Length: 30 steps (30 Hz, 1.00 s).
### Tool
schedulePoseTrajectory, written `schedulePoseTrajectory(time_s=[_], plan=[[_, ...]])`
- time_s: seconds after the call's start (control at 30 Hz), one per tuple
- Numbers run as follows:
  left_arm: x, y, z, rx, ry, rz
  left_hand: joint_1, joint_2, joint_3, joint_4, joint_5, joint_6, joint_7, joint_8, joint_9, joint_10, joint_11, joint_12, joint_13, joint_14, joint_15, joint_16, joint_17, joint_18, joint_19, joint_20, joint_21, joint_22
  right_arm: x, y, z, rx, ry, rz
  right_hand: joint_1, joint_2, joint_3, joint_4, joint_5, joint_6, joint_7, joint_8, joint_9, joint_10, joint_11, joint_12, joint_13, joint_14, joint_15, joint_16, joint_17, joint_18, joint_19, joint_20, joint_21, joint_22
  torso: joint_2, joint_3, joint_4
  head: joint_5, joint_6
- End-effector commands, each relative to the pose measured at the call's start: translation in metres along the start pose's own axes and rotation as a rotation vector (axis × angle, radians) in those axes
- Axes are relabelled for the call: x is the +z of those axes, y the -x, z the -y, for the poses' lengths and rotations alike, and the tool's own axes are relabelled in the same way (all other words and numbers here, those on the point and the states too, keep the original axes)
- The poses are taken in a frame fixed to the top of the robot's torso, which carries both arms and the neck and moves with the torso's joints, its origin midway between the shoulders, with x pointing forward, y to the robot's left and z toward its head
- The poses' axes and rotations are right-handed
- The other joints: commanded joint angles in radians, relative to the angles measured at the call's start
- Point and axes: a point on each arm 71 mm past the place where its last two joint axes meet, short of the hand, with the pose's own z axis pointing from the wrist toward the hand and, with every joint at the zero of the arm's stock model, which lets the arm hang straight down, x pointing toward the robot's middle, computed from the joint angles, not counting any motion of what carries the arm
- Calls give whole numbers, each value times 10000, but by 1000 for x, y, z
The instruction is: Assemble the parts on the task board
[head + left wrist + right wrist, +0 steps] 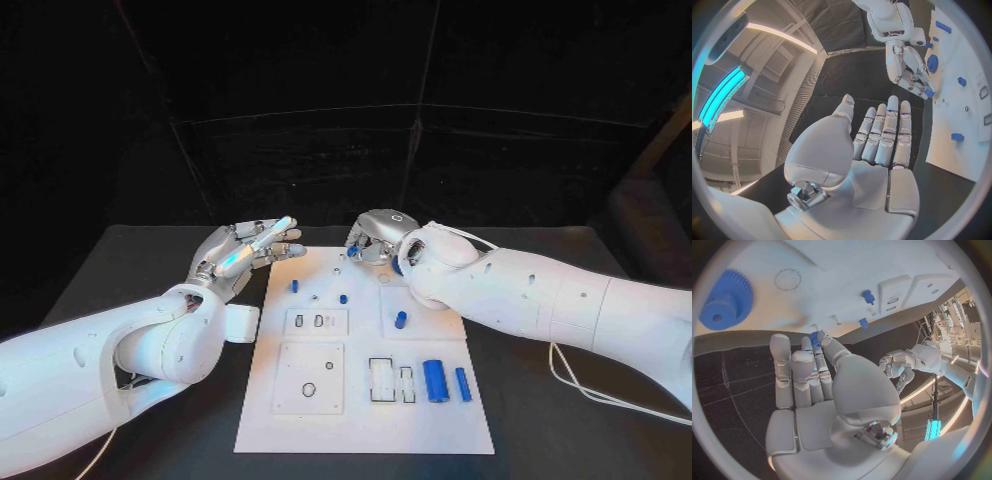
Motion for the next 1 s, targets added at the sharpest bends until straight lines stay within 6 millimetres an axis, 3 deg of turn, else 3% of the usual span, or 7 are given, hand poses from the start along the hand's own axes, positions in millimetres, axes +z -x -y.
schedulePoseTrajectory(time_s=[0.03,0.1,0.2,0.7,0.87,1.0], plan=[[1,-3,1,-68,-41,-202,64,-5,-19,-75,25,28,173,-43,-12,49,57,-55,-11,56,36,-62,12,141,62,13,-24,-17,4,-1,-1,-47,-234,-288,-50,-65,66,-7,13,-47,55,4,-2,-18,49,-62,-10,33,-28,39,26,-32,104,8,51,33,32,-15,30,25,19],[1,-3,1,-70,-32,-206,64,-5,-19,-75,25,28,173,-43,-12,49,57,-55,-11,56,36,-62,12,141,62,13,-24,-17,7,-2,-2,-70,-253,-386,-52,-69,75,-6,11,-49,56,4,-3,-20,50,-63,-10,32,-27,43,28,-32,103,8,54,36,47,-28,71,2,14],[1,-3,1,-72,-24,-211,64,-5,-19,-75,25,28,173,-43,-12,49,57,-55,-11,56,36,-62,12,141,62,13,-24,-17,9,-4,-4,-99,-287,-444,-65,-85,115,1,6,-59,58,2,-3,-28,53,-71,-10,31,-24,60,37,-33,102,12,70,49,53,-37,81,0,13],[2,-4,0,-78,12,-225,78,-8,-19,-96,25,32,172,-49,-12,54,56,-60,-10,63,35,-73,15,141,67,14,-29,-21,17,-7,-7,-268,-495,-627,-177,-216,274,53,-11,-110,74,-7,-5,-61,71,-100,-9,12,-7,127,60,-32,76,31,121,78,82,-36,80,26,16],[2,-4,0,-77,17,-225,80,-8,-19,-98,25,32,172,-50,-12,54,57,-61,-10,63,36,-74,15,141,68,14,-29,-22,18,-8,-8,-294,-529,-719,-316,-382,457,133,-24,-273,125,-36,-19,-229,128,-195,-24,-62,40,71,-105,-20,-16,66,114,10,94,-36,90,34,14],[2,-3,0,-75,25,-223,84,-10,-19,-104,25,31,173,-53,-12,53,58,-64,-11,62,36,-79,15,141,68,14,-31,-23,19,-8,-8,-304,-529,-751,-503,-672,548,221,-36,-699,207,-60,-39,-563,231,-307,-35,-171,133,-82,-389,9,-189,140,16,-181,97,-38,88,37,5]])
